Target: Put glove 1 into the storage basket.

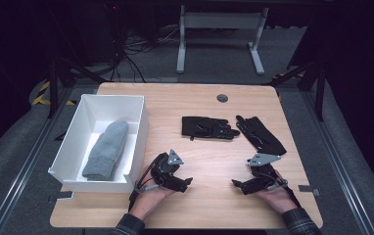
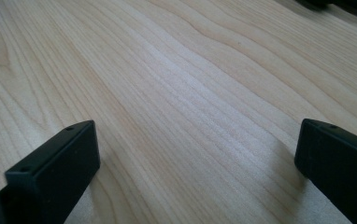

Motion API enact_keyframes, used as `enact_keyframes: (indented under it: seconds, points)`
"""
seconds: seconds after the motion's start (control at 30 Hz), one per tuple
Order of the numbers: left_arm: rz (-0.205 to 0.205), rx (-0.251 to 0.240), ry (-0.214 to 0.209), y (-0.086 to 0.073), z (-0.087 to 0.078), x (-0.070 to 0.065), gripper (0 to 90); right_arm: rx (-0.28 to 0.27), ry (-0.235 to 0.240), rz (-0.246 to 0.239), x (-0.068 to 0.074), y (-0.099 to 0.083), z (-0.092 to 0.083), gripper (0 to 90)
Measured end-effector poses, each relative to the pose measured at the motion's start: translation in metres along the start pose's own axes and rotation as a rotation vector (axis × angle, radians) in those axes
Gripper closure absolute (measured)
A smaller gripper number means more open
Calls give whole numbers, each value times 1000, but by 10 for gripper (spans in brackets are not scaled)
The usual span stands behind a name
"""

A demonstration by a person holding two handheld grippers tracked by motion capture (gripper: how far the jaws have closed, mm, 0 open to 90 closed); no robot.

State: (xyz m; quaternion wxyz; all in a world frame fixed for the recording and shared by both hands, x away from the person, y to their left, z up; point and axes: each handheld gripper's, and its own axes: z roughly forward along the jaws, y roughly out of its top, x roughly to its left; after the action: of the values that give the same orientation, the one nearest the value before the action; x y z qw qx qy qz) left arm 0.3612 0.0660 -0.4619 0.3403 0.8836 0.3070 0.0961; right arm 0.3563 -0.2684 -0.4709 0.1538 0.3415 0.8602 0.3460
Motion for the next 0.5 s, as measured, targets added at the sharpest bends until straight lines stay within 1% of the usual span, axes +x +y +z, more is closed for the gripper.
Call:
enact_keyframes:
  seconds: [0.07, 0.1, 0.13, 0.2, 0.27, 0.33, 0.37, 0.43, 0.47, 0.5]
  points:
    - [11, 23, -1, -4, 4, 1, 63, 2, 3, -5, -2, 2, -3, 148]
    - [22, 39, 0, -5, 6, 2, 41, 0, 6, -4, -3, 2, -4, 187]
    - [39, 34, -4, -7, 8, 2, 14, 5, 7, -1, -4, 3, -6, 198]
    - [43, 24, -12, -8, 8, 3, 0, -1, 0, 9, -7, 4, -9, 261]
    - [49, 0, -16, -11, 8, 4, 0, -19, -6, 24, -12, 7, -14, 336]
    - [53, -24, -20, -13, 9, 4, 0, -39, -19, 29, -17, 10, -19, 462]
    - [53, -30, -17, -14, 9, 4, 0, -47, -29, 32, -19, 12, -20, 505]
    - [49, -27, -15, -14, 8, 3, 0, -68, -42, 41, -27, 16, -23, 654]
    - [47, -29, -13, -15, 8, 3, 1, -70, -50, 43, -29, 17, -23, 708]
    - [47, -29, -13, -15, 8, 3, 1, -65, -68, 47, -33, 20, -24, 834]
